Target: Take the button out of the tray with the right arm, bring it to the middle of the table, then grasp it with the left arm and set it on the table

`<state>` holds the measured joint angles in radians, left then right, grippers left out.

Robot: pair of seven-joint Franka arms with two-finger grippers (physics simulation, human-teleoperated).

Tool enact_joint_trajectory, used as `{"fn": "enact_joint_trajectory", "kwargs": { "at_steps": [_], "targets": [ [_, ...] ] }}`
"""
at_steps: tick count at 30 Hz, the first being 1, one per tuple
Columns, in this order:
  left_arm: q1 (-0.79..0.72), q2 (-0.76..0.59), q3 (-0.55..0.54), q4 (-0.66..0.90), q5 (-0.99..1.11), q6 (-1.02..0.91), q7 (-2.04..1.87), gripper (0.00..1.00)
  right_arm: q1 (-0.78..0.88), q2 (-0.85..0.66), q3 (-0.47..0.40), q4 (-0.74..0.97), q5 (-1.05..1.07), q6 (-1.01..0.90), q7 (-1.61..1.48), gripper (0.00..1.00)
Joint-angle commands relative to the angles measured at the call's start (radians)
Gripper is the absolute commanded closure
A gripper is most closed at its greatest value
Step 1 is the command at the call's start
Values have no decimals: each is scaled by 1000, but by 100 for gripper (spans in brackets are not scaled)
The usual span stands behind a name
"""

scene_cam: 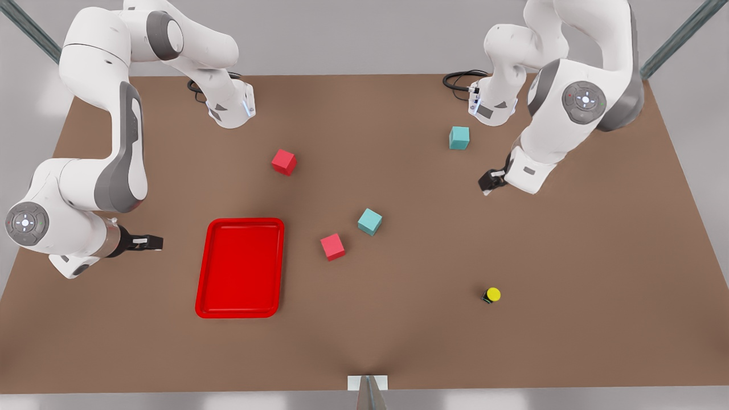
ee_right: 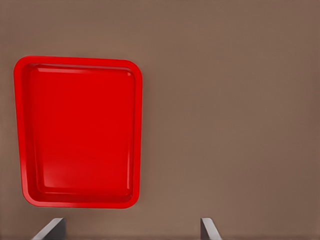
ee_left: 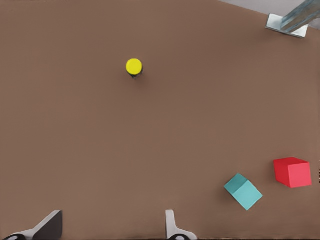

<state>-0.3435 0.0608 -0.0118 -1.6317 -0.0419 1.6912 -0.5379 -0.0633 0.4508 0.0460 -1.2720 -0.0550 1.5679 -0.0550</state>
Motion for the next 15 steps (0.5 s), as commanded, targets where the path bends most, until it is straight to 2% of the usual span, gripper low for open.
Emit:
{"fn": "enact_joint_trajectory", "kwargs": {
  "at_steps": [1,15],
  "targets": [
    [261,63,0,82,2,-62,653,0,0,-1,0,0,1,0,0,0],
    [258,80,0,95,2,-81,653,0,0,-1,0,0,0,0,0,0]
  ]
}}
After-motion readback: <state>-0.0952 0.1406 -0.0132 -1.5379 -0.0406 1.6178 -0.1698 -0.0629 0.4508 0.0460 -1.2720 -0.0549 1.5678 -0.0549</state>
